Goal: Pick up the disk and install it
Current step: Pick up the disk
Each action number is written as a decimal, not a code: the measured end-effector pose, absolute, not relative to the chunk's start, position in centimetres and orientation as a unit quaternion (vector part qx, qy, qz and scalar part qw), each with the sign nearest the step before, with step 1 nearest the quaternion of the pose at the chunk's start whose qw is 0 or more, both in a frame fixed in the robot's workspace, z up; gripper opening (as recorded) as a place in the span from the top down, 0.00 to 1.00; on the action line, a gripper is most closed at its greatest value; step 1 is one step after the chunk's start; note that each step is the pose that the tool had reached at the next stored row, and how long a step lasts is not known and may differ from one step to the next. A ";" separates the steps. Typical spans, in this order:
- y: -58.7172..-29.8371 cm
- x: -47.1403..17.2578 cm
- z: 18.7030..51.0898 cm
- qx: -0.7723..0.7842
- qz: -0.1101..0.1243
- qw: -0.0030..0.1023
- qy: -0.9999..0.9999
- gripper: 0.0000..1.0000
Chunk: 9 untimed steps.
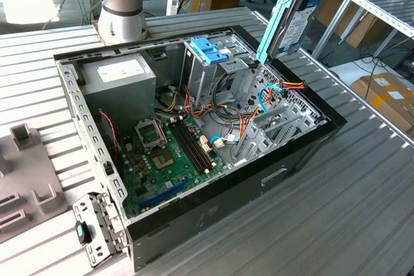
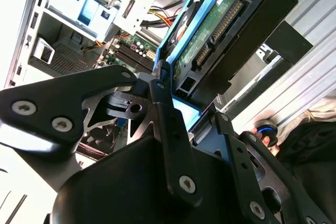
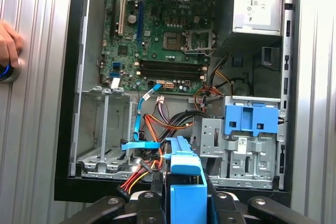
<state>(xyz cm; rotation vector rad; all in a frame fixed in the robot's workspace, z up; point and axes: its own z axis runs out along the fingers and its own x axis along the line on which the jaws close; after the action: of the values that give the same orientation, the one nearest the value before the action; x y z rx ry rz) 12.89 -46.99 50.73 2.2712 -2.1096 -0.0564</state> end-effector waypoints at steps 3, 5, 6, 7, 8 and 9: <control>-47.1 12.9 50.7 0.732 -0.018 0.021 -0.680 0.63; -47.1 12.9 50.7 0.732 -0.018 0.021 -0.680 0.63; -47.3 12.9 50.7 0.732 -0.018 0.021 -0.680 0.63; -47.5 13.0 50.7 0.732 -0.018 0.021 -0.680 0.63; -47.8 13.0 50.7 0.732 -0.018 0.021 -0.680 0.63; -47.9 13.0 50.7 0.732 -0.018 0.021 -0.680 0.63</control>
<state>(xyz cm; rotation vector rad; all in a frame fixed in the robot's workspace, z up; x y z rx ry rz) 13.02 -47.89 50.68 2.2713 -2.1096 -0.0564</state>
